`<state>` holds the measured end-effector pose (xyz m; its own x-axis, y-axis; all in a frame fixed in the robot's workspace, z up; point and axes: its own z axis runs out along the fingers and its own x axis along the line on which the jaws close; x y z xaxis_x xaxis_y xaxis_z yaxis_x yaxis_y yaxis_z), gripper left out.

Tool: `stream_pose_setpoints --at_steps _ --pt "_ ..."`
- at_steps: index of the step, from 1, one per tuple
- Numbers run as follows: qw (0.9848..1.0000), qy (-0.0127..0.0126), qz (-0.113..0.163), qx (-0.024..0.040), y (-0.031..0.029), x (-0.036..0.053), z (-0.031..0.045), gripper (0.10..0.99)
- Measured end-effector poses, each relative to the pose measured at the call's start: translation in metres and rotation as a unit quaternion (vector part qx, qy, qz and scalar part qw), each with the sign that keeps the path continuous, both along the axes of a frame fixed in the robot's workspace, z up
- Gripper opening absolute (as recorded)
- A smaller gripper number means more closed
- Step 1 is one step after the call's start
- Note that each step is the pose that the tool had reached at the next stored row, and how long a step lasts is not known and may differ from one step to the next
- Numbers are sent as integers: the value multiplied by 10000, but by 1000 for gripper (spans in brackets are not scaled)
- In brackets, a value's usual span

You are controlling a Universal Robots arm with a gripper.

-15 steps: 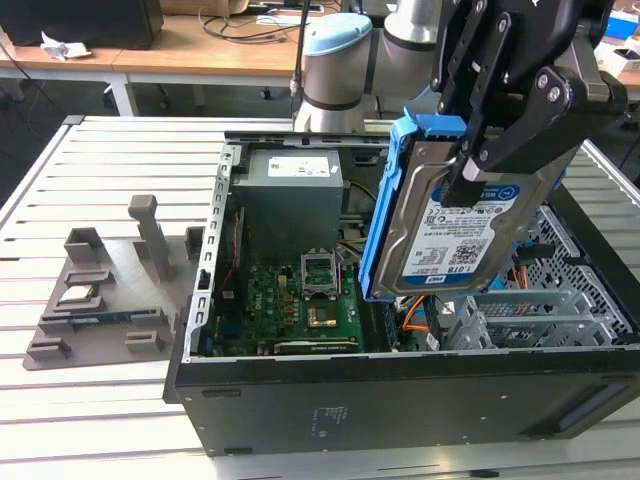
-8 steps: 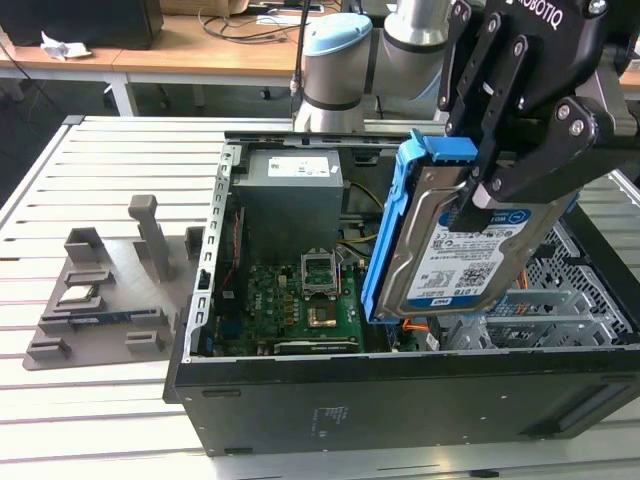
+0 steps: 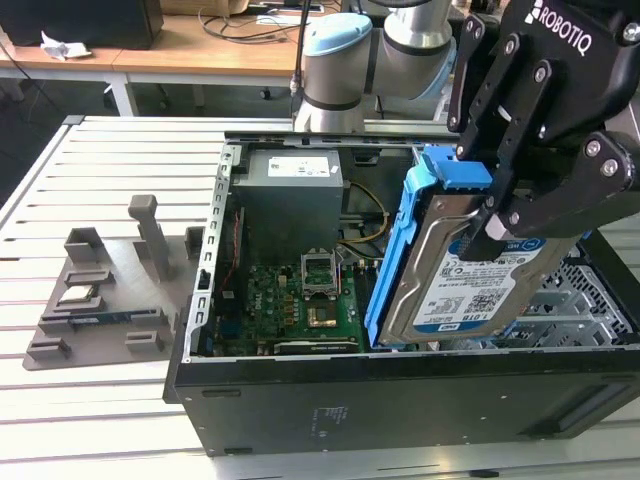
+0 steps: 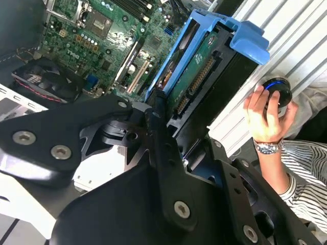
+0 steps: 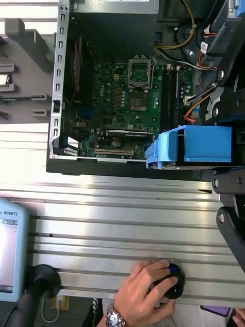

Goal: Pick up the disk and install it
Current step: 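Pick up the disk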

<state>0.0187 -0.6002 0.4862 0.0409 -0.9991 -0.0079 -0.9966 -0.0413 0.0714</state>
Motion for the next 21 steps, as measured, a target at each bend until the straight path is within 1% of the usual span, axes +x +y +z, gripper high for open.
stream_pose_setpoints --at_steps 3,5,7,9,11,14,18,21 --pt "10000 0 0 0 -54 0 -3 365" --pt "10000 0 0 0 -79 0 -7 365" --pt "10000 0 -34 -1 -81 3 -10 365" --pt "9999 0 -131 -1 -81 5 -14 365" --pt "9998 -1 -180 2 -76 24 -20 365" --pt "9998 0 -181 -1 -44 68 -19 365" --pt "9998 0 -182 -6 47 136 -23 365" --pt "9998 0 -182 -11 137 203 -26 365"
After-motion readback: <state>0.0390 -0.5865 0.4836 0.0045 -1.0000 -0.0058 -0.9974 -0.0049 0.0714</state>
